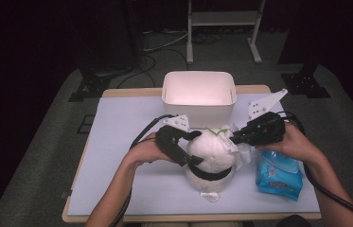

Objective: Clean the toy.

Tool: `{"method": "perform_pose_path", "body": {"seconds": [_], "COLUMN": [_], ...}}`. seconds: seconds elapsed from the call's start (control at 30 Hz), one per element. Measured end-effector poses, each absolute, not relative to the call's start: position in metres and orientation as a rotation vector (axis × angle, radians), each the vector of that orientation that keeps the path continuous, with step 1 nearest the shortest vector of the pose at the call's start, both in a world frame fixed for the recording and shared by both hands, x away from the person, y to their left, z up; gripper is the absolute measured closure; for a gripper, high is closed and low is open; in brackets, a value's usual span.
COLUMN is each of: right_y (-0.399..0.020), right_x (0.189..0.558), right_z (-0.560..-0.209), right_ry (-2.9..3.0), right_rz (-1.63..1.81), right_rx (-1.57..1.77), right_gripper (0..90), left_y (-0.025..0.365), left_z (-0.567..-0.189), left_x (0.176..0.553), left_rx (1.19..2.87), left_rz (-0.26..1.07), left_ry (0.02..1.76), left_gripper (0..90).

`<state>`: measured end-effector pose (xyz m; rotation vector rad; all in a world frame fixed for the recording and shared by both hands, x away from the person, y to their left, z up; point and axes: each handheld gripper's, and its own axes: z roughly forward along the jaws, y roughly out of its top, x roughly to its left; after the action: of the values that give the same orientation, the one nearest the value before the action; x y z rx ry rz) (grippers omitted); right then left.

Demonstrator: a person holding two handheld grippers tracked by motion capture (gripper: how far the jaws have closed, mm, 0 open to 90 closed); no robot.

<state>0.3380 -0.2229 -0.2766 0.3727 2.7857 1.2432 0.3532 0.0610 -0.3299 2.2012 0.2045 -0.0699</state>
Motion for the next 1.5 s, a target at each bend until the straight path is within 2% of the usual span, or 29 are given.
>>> {"method": "perform_pose_path", "body": {"seconds": [0.1,0.23,0.4,0.97,1.5], "right_y": [-0.224,-0.222,-0.217,-0.184,-0.219], "right_x": [0.337,0.336,0.337,0.338,0.341], "right_z": [-0.275,-0.269,-0.268,-0.249,-0.277], "right_ry": [2.77,2.748,2.746,2.749,2.748], "right_rz": [1.256,1.259,1.252,1.223,1.284], "right_rx": [0.384,0.369,0.361,0.264,0.406], "right_gripper": [84.0,83.8,83.6,83.3,82.4], "left_y": [0.063,0.068,0.08,0.076,0.08], "left_z": [-0.325,-0.315,-0.299,-0.306,-0.312], "left_x": [0.353,0.35,0.347,0.341,0.342], "left_rx": [2.205,2.213,2.234,2.255,2.213], "left_rz": [-0.052,-0.008,0.041,0.041,0.022], "left_ry": [0.207,0.206,0.209,0.203,0.215], "left_gripper": [29.2,32.7,33.3,32.1,32.0]}}
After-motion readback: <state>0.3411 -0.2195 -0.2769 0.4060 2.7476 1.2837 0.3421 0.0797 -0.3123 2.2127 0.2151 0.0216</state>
